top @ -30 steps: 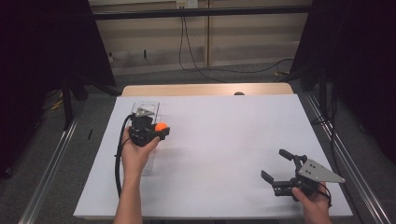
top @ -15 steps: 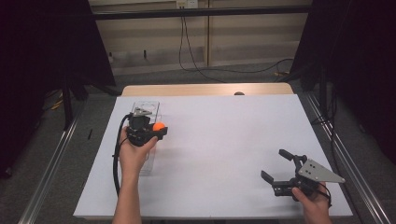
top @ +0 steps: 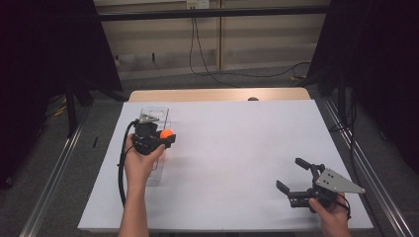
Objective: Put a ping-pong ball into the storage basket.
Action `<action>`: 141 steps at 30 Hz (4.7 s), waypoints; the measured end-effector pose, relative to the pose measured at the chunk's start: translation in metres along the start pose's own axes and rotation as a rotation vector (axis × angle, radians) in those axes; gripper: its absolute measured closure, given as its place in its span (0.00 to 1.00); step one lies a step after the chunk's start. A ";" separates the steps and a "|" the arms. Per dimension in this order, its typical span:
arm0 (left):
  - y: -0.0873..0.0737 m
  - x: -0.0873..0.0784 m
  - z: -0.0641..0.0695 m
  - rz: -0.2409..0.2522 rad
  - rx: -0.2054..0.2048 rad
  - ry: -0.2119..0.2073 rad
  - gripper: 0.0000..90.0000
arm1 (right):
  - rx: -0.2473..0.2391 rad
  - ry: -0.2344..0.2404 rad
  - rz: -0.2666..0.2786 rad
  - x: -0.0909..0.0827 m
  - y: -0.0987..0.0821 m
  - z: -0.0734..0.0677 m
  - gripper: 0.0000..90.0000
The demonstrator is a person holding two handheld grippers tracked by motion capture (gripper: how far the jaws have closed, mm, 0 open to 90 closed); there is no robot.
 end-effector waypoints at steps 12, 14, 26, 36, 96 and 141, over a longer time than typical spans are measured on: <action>0.000 -0.003 -0.004 0.002 -0.005 0.008 0.57 | -0.001 0.001 0.001 0.000 0.000 0.000 0.02; -0.001 -0.003 -0.004 0.002 -0.006 0.005 0.57 | -0.001 0.001 0.001 0.000 0.000 0.000 0.02; -0.002 -0.005 -0.009 0.006 -0.016 0.013 0.57 | -0.001 0.001 0.000 0.000 0.000 0.000 0.02; -0.002 -0.007 -0.013 0.008 -0.019 0.021 0.57 | 0.000 0.001 0.000 0.000 0.000 0.000 0.02; -0.009 -0.013 -0.036 0.011 -0.048 0.083 0.57 | -0.001 0.002 0.004 0.000 0.000 0.000 0.02; -0.022 -0.007 -0.053 -0.018 -0.073 0.124 0.57 | -0.001 0.004 0.005 0.000 0.001 0.000 0.02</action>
Point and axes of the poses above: each handheld gripper's, and its own axes: x roughly forward along the jaws, y roughly out of its top, z roughly to its right, the point moved 7 cm from there along x, roughly forward along the jaws, and after that the axes turned 2 degrees about -x, right-handed, at the moved point
